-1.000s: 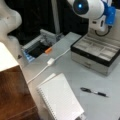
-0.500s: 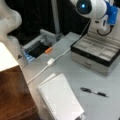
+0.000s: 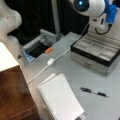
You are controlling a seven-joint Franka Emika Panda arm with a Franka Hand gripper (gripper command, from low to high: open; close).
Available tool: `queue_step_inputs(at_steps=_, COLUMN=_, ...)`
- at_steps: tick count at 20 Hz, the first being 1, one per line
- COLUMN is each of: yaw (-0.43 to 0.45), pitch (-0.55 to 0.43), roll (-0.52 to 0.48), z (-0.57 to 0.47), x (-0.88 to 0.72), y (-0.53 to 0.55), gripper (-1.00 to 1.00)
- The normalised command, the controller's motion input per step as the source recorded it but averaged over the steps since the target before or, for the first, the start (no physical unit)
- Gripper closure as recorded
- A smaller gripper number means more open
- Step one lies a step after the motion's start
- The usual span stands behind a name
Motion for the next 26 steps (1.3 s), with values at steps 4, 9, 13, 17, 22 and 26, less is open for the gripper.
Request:
queue_step_inputs(at_steps=4, yaw=0.143, pitch=0.167, roll=-0.373, z=0.12, x=-0.08, y=-0.62, gripper=-1.0)
queue_step_inputs(at_steps=9, yaw=0.181, pitch=0.216, roll=-0.365, z=0.19, x=-0.02, y=-0.53, gripper=-1.0)
queue_step_inputs(at_steps=13, yaw=0.173, pitch=0.218, roll=-0.379, z=0.24, x=0.06, y=-0.5, gripper=-1.0)
queue_step_inputs(at_steps=17, yaw=0.154, pitch=0.192, roll=-0.475, z=0.2, x=0.11, y=-0.5, gripper=-1.0)
queue_step_inputs(at_steps=22, yaw=0.121, pitch=0.181, roll=-0.624, z=0.11, x=0.12, y=-0.43, gripper=-1.0)
queue_step_inputs(at_steps=26, yaw=0.087, pitch=0.145, roll=-0.614, z=0.09, x=0.08, y=-0.25, gripper=-1.0)
